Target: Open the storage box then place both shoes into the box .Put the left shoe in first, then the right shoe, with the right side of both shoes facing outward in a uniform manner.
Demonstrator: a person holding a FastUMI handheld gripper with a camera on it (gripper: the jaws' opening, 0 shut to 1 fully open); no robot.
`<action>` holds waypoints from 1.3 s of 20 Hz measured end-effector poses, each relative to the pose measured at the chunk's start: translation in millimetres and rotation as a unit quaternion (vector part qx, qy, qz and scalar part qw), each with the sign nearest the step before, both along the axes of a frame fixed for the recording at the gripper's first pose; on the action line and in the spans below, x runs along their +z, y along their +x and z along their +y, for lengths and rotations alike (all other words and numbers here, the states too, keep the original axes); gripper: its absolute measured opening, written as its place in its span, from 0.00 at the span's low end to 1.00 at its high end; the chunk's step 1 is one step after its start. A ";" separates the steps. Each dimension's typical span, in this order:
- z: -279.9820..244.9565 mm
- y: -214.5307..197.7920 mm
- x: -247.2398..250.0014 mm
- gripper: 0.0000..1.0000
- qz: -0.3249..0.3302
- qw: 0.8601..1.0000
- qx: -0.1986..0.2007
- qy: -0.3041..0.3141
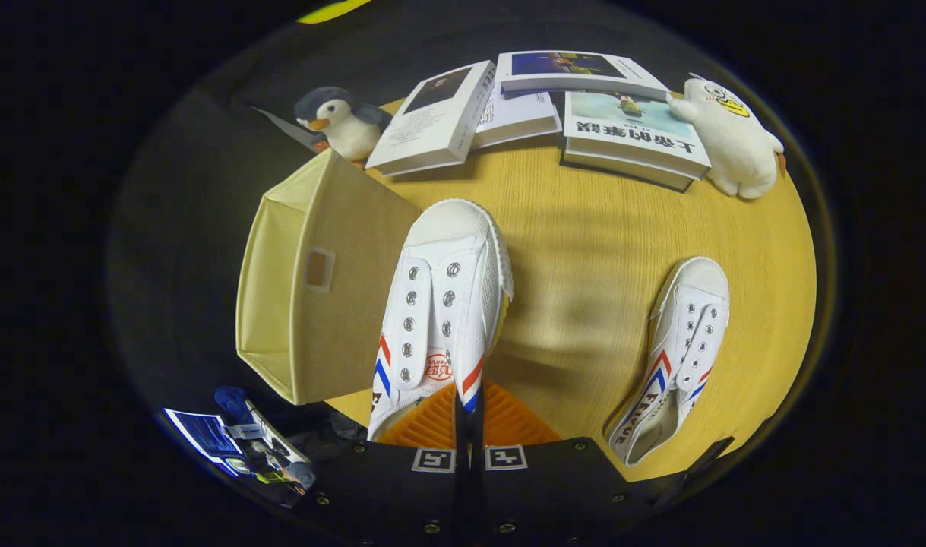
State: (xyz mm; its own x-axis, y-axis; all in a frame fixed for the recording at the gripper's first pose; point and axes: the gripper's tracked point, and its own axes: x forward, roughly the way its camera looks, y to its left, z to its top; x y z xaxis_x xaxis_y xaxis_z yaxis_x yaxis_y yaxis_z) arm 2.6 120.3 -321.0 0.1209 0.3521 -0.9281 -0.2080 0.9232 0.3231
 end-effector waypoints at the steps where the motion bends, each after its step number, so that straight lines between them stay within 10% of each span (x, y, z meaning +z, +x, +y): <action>1: 4.8 0.4 10.8 0.00 -0.004 1.000 0.001 0.005; 26: 176.3 22.7 86.5 0.00 -0.045 0.993 0.101 0.049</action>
